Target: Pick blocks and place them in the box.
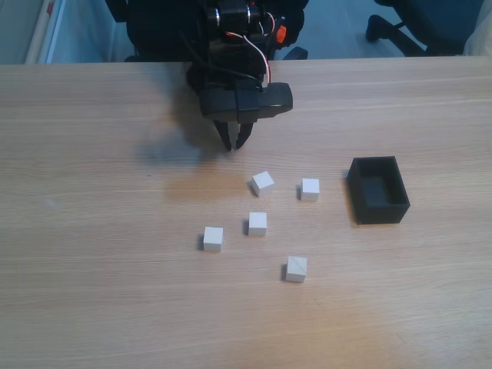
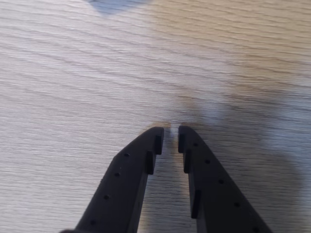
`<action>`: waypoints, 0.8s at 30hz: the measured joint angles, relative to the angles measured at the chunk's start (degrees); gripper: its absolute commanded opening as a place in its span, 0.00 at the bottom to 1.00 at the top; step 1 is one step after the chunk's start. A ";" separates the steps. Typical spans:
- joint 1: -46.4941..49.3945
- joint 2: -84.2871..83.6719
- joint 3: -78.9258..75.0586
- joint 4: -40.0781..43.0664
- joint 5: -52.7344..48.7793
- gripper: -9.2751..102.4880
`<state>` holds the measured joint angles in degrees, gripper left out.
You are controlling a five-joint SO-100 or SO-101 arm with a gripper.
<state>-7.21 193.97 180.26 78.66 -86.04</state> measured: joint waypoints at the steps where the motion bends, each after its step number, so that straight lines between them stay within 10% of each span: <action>1: 0.00 0.00 0.00 0.00 0.00 0.08; 24: 1.67 0.00 0.00 0.00 0.88 0.08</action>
<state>-5.54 193.97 180.26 78.66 -85.17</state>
